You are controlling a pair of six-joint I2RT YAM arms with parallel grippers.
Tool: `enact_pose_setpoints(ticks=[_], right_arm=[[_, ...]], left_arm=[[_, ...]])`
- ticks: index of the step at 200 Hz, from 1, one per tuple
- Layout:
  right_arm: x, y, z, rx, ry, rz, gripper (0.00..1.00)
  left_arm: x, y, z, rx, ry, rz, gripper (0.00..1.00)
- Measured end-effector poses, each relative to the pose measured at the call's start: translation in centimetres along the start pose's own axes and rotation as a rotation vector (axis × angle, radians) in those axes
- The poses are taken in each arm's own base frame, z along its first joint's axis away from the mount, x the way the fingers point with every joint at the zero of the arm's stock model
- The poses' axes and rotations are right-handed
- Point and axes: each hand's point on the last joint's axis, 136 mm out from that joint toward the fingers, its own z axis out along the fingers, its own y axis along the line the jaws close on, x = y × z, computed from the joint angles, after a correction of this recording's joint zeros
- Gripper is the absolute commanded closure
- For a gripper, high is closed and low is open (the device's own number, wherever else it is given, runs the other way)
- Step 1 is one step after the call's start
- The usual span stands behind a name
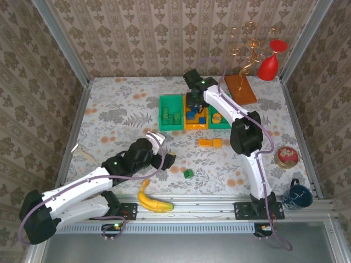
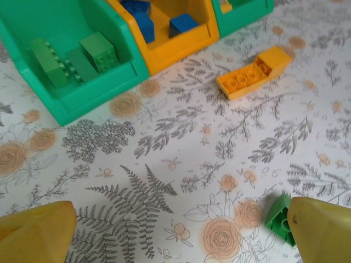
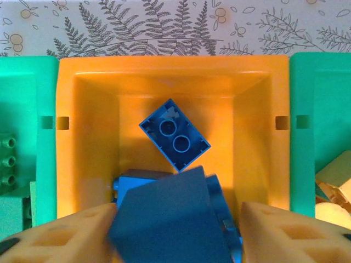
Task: Sort the legos into containers by color
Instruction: Place the lego in the container.
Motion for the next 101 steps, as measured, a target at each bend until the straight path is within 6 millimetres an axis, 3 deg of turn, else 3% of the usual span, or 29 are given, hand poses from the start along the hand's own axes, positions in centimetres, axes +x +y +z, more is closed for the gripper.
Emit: enact_pose_setpoints(ticks=[62,101], right_arm=[[0.4,-0.3,-0.6,0.001,0.004,0.0,0.32],[1.9,-1.8,-4.4,-0.015,-0.019,0.017,0.26]], left_arm=[[2.2,-2.4,1.8,0.088,0.091,0.111,0.03],[2.6,-4.6,2.7,0.173,0.092,0.189,0.06]])
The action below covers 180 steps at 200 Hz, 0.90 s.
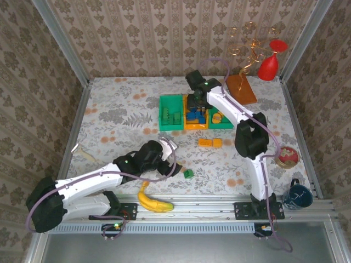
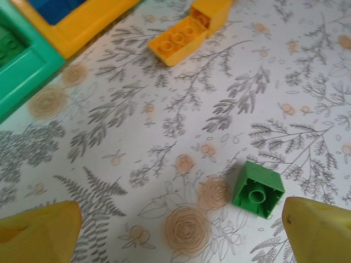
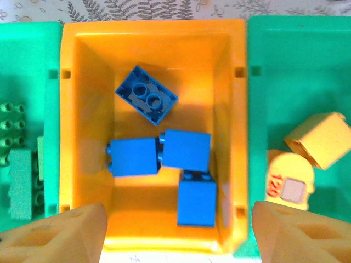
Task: Sort the legos into containers by color
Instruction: Place the lego in the container, then pick up the lego from the middle-left of the table.
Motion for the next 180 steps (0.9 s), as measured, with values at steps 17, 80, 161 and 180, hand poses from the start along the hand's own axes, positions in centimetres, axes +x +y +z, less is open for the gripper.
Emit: enact_pose_setpoints(ticks=[17,80,161,180], right_arm=[[0.6,-0.8,-2.1,-0.013,-0.027,0.014,0.22],[5.1,-3.7,-5.3,-0.026,-0.052,0.076,0.06],[8.8,-6.1,-7.9,-0.042,-0.084,0.143,0.0],[8.8,-6.2,-8.5,-0.054,-0.104,0.16,0.0]], left_arm=[[0.3,-1.1,0.9,0.037,0.009,0.052,0.09],[2.1,-3.7,3.9,0.121,0.021,0.213,0.15],[3.2,-4.5,6.8,0.16,0.012,0.317,0.16],[4.3,-4.7,7.4,0.179,0.045,0.326,0.16]])
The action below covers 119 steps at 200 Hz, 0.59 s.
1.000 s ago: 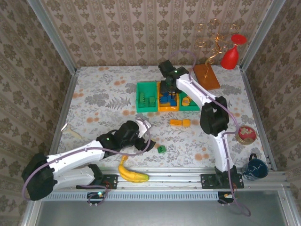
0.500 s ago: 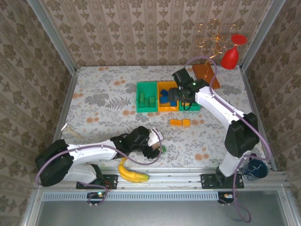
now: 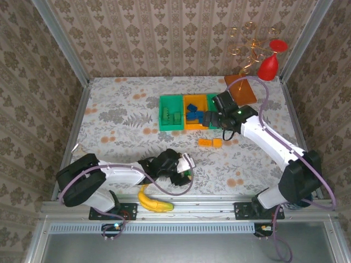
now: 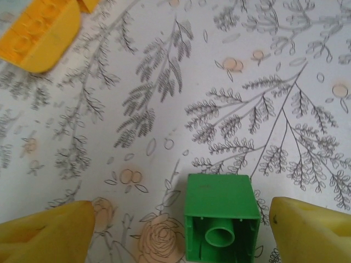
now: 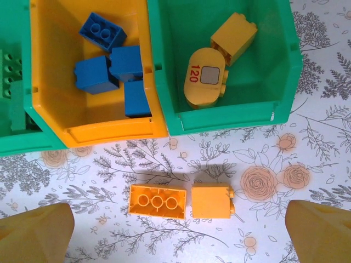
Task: Sort the legos into containers by color
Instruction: Pick up the lego from the middle-left of the table.
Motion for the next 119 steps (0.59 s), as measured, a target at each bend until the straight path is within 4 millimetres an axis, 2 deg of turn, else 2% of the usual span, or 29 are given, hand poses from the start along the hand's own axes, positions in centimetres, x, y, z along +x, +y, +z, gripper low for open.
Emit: enact_pose_setpoints(ticks=[32,49,119], right_arm=[[0.1,-0.3,-0.4,-0.001,-0.009,0.014,0.0],[0.2,-0.3,-0.3,0.001,-0.007,0.02,0.0],[0.4,-0.4,-0.2,0.006,-0.005,0.023,0.0]], left_arm=[[1.3,-0.7,1.1,0.038,0.044,-0.003,0.17],[1.0,-0.7,1.4,0.051,0.044,-0.005,0.19],[0.8,-1.2,1.9,0.091,0.047,-0.009,0.4]])
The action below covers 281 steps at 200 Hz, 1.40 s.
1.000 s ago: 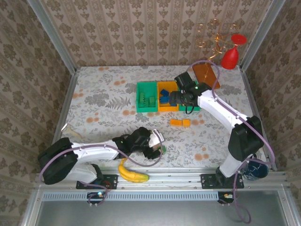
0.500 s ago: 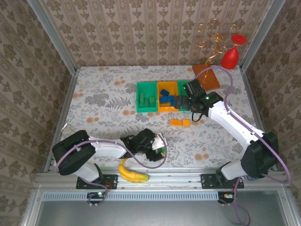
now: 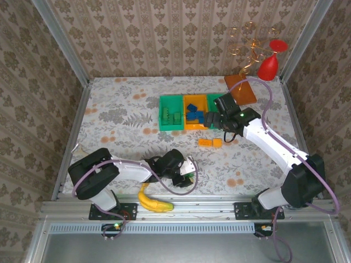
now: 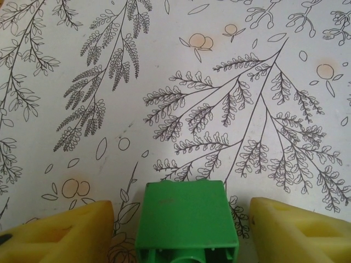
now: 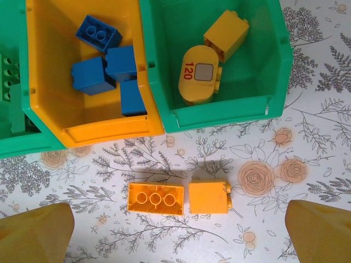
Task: Sort the legos into containers by color
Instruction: Pick up the lego from the middle-left of the table.
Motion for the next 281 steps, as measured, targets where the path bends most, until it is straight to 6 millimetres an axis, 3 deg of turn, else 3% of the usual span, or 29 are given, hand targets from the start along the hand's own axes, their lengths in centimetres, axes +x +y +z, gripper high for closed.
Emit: enact_pose_setpoints(ticks=[87,139,174,216,281], right_arm=[[0.1,-0.1,0.1,0.005,-0.001,0.001,0.0],[0.0,-0.2,0.1,0.011,-0.005,0.004,0.0],[0.6,-0.6,0.5,0.025,0.005,0.014,0.0],[1.3,-1.3,1.0,0.049,0.017,0.023,0.0],[3.1,-2.5,2.0,0.089,0.051,0.049,0.0]], left_arm=[[-0.4,0.2,0.3,-0.007,-0.004,0.0,0.75],[-0.2,1.0,-0.2,-0.046,0.005,-0.006,0.84],[-1.5,2.6,-2.1,-0.121,-0.035,-0.028,0.84],[-3.9,5.9,-5.9,-0.274,-0.098,-0.099,0.87],[-7.8,15.3,-12.1,-0.54,-0.179,-0.341,0.88]])
